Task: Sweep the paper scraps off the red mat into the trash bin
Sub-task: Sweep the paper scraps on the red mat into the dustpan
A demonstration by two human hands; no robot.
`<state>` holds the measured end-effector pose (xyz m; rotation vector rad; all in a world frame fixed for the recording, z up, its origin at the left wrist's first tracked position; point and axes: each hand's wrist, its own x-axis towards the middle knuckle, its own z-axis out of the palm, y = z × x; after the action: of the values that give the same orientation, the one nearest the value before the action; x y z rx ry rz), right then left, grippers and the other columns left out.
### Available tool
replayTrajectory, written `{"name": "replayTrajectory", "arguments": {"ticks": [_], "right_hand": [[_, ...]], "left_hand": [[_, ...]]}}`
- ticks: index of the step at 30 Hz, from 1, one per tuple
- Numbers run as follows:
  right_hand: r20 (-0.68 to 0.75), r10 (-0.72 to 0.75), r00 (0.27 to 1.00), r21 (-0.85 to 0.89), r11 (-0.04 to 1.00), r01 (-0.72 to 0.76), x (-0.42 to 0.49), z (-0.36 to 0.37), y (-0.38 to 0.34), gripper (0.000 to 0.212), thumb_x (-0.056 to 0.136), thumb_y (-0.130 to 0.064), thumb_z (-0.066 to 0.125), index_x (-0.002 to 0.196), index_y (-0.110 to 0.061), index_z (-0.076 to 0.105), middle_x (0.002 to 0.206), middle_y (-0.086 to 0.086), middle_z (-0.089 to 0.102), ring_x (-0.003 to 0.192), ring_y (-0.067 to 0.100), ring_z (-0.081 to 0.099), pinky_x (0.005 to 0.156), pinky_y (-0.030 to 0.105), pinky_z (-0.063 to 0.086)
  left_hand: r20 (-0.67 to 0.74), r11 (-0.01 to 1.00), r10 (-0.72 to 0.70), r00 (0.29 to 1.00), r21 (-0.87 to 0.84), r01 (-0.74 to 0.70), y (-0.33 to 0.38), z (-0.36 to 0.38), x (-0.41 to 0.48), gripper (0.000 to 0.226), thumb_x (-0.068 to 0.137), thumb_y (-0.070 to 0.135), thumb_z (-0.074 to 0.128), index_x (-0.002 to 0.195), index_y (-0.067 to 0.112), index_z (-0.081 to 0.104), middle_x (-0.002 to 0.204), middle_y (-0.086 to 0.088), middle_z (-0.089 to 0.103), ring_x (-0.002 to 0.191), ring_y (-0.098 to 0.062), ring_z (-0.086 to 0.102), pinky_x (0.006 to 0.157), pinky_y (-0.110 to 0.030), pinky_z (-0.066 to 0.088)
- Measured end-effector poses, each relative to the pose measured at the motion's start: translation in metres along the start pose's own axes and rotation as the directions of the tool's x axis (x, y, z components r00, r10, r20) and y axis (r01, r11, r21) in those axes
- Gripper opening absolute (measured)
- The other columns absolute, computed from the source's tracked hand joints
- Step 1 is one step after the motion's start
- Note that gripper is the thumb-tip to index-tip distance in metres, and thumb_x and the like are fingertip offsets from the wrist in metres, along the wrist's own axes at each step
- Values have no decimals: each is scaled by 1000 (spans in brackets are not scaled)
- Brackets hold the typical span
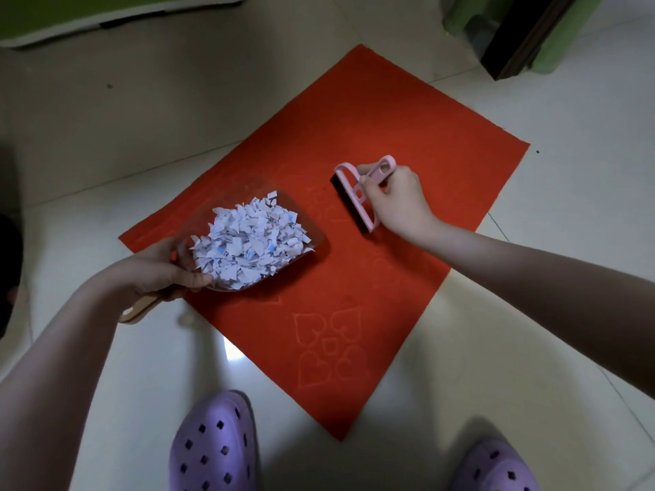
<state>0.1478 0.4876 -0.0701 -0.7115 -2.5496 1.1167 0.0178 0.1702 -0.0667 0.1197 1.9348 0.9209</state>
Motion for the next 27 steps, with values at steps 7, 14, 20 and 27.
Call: {"name": "replayTrajectory", "arguments": {"ticks": [7,14,20,27], "right_hand": [[-63,80,995,59,995,-76,5,-11,16,24,94,-13,51,108,-10,70,87,5,71,74,11,63,65,20,44],[-64,92,994,58,994,-88,5,-13,21,25,95,-14,50,110,-10,69,92,9,72,80,21,66,70,28,47],[-103,85,991,38,996,-81,20,-15,25,27,95,-15,46,107,-12,70,77,4,69,58,14,60,55,25,42],[-51,92,994,37,995,-90,38,-11,24,28,95,-17,45,108,-14,70,85,6,73,78,21,69,71,33,53]], "left_hand": [[-48,1000,-17,999,18,18,14,13,14,49,70,-5,77,109,-2,47,70,-15,53,39,-11,51,37,-20,38],[-58,999,22,998,-46,-25,24,19,12,56,71,-5,76,117,3,45,77,-13,54,41,-11,52,36,-21,41],[-109,971,197,974,-114,-209,34,31,7,70,68,-4,79,128,4,44,73,-9,57,42,-6,53,37,-18,42],[-135,938,249,959,-212,-273,51,26,2,62,64,-1,79,118,9,51,68,-1,62,43,-7,52,39,-17,42]]}}
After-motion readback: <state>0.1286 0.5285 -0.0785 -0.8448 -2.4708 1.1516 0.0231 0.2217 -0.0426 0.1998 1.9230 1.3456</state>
